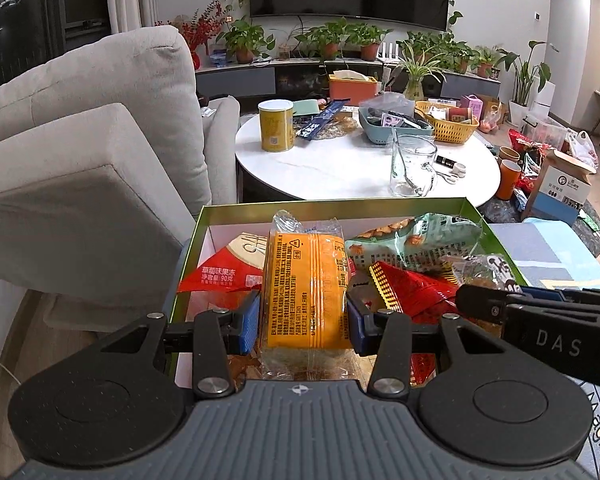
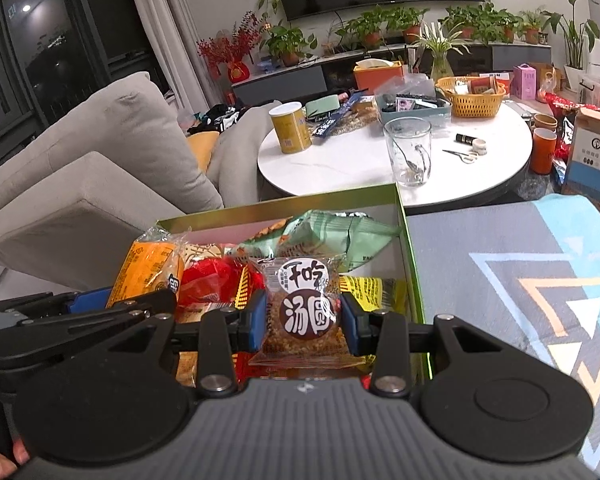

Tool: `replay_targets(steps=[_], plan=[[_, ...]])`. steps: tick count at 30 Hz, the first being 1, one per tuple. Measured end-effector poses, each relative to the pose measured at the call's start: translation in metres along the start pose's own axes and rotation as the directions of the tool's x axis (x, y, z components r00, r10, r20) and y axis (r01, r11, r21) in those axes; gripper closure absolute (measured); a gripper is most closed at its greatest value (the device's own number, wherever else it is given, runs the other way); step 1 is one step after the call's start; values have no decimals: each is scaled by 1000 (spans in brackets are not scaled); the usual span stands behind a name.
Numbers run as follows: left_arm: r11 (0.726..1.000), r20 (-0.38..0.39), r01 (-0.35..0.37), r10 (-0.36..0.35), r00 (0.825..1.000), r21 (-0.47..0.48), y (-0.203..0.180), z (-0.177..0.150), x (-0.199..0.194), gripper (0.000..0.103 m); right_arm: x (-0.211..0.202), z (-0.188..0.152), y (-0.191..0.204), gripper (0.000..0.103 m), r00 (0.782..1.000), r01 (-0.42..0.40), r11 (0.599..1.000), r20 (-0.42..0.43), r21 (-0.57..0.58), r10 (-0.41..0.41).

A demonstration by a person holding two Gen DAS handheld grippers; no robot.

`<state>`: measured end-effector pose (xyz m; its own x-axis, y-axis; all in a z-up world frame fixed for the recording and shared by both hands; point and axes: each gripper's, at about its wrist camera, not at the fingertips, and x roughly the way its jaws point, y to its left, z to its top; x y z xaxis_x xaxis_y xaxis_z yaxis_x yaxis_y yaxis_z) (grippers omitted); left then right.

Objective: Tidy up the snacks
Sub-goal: 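Lower both packets into the box and open both grippers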

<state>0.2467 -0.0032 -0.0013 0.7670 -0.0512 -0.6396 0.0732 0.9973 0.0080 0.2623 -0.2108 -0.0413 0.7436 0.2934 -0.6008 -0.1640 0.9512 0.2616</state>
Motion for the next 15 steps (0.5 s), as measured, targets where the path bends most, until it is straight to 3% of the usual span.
replay_targets(steps=[15], plan=[[999,-21,-48,48,999,1,4,-10,6,61,5,-5,2,27,1000,9,1000,-14,-8,-9]])
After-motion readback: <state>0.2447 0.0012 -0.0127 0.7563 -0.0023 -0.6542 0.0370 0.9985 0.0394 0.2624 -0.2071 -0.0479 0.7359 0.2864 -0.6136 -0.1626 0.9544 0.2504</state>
